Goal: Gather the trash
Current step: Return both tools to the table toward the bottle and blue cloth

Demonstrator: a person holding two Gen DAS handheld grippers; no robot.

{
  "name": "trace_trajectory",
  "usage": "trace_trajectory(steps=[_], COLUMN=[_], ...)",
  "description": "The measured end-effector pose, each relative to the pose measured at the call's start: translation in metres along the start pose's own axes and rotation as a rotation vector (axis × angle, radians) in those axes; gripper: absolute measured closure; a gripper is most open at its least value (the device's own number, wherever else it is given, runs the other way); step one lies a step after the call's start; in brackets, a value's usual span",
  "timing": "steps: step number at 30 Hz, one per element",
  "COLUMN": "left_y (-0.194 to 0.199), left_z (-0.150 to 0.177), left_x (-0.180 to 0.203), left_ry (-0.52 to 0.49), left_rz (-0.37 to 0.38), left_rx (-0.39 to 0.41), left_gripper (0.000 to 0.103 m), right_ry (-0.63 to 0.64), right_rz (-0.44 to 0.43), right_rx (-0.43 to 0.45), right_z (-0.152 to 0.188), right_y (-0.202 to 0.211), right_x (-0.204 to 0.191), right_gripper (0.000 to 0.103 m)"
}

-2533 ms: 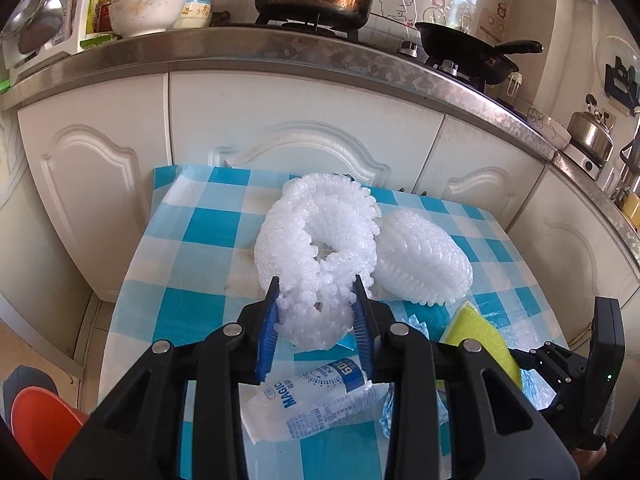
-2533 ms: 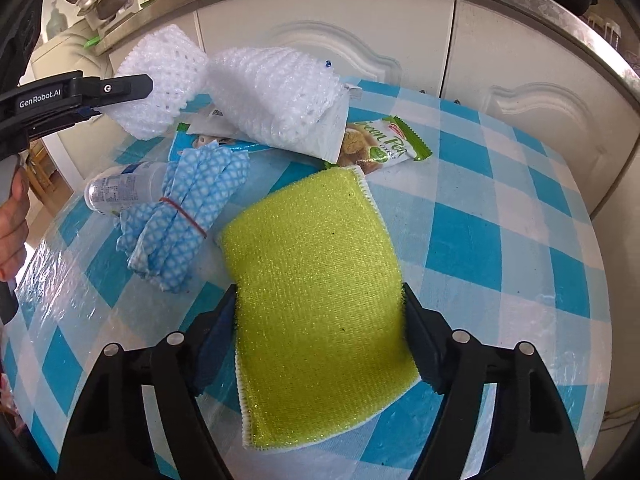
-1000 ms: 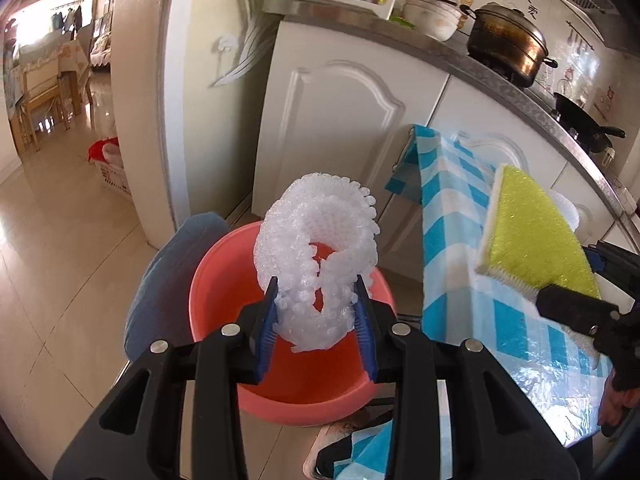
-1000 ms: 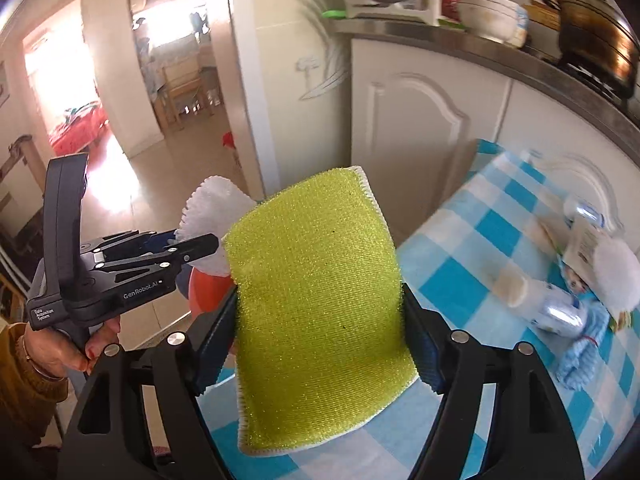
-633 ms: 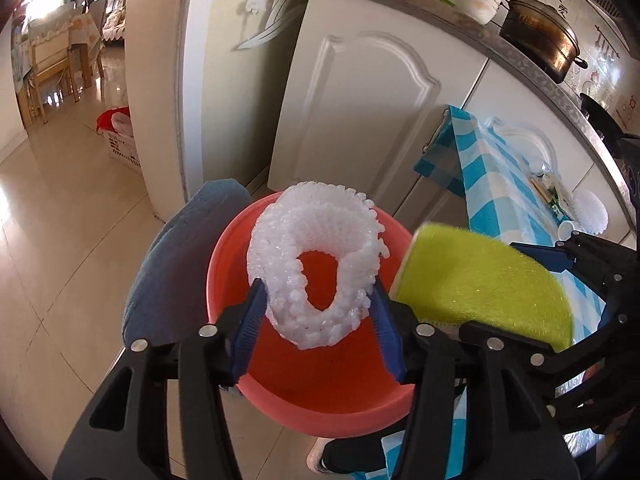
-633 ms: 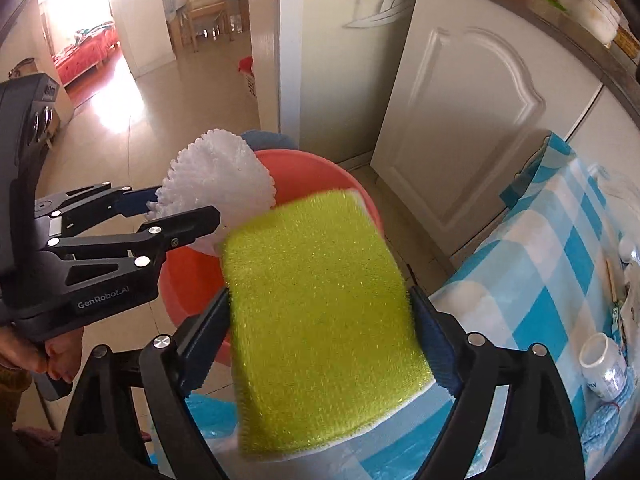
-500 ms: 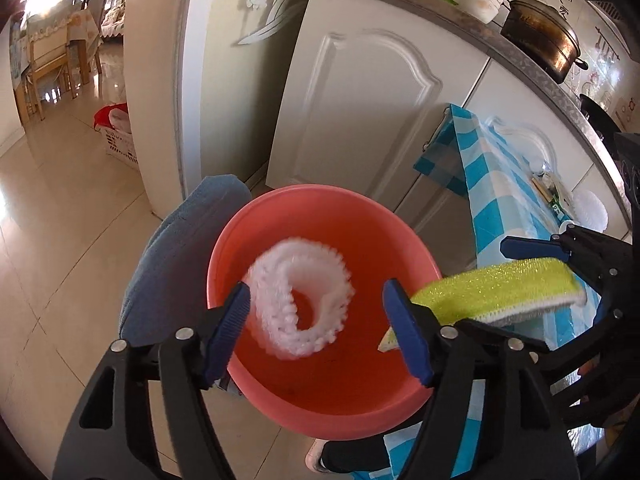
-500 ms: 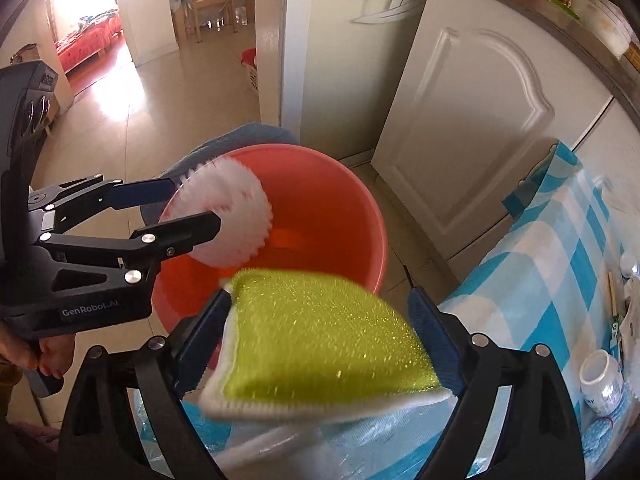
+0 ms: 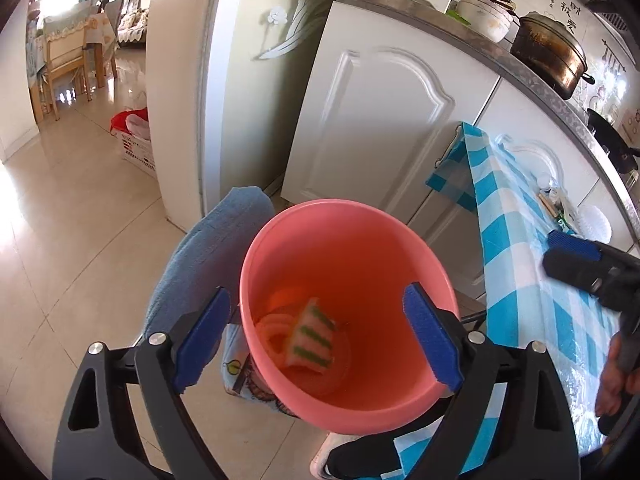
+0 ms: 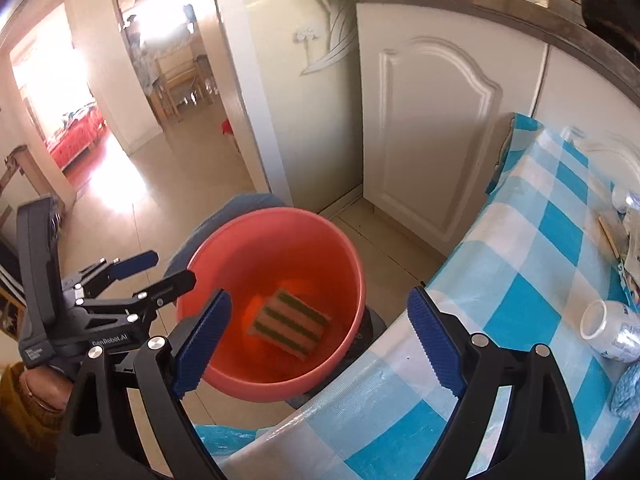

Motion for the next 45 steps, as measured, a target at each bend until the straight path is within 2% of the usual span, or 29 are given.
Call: trace_trajectory(steps=[4,8,12,17,23,26,29,33,36,43,44,45], left_y=[0.009,0.018,0.024,0.027,0.026,0.022,0.012,0.005,-0.002,-0.016,-0.018,-0.021], left_z=[0.005,0.010,0.013,0.008,0.000,0.001,0.007,0.016,0.026,0.033,0.032,0.031], left_x=[0.002,0.008,0.032,0.065,0.104,0.123,0.150,0.186,0.214,0.269,0.276,0.283], left_ry=[0.017,0.073,0.034,0.003,-0.114,-0.143,-0.197,-0.286,-0.363,-0.512,-0.543,-0.573], left_rz=[0.002,0.039,0.059,0.061,0.001,0.001,0.025,0.066,0.102,0.147,0.152,0.153], left_rx=[0.037,0.069,0.084,0.079,0.080,0.059,0.005,-0.030,-0.060,-0.083,-0.081,-0.080], left_gripper=[0.013,0.013,0.013,0.013,0.013,0.013,0.013,0.013,0.013,0.013,0.013,0.013], right_ry=[-0.155,-0.311,-0.385,-0.428,-0.497,-0.569,-0.662,-0.773,-0.807,-0.813,-0.814,-0.816], right_rz=[-0.001,-0.022,-0.012,-0.011,0.015,0.034,0.052,0.060,0.050,-0.023,-0.035,-0.045], right_rx=[0.073,0.106,0.102,0.159,0.236,0.270,0.294,0.287,0.265,0.218,0.217,0.215], right_z=[0.000,0.016,0.039,0.048,0.056,0.060,0.068,0.084,0.094,0.095,0.093,0.092], right_y=[0.022,0.032,0.043,0.053,0.077,0.087,0.094,0.095,0.091,0.076,0.075,0.073], right_x=[0.031,0.068,0.093,0.123,0.167,0.198,0.234,0.280,0.304,0.321,0.322,0.322], right_gripper=[0.011,0.011,0.010,0.010,0.010,0.010,0.010,0.010,0.010,0.010,0.013,0.022])
Point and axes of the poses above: each gripper's, at about its wrist camera, not at the fingertips, and y roughly against the way its jaws point, x to its right, z to its underside, the point moved 10 cm from there along -y, roughly the way its jaws point, and after that the axes turned 12 degrees about z, right-handed, at the moved point
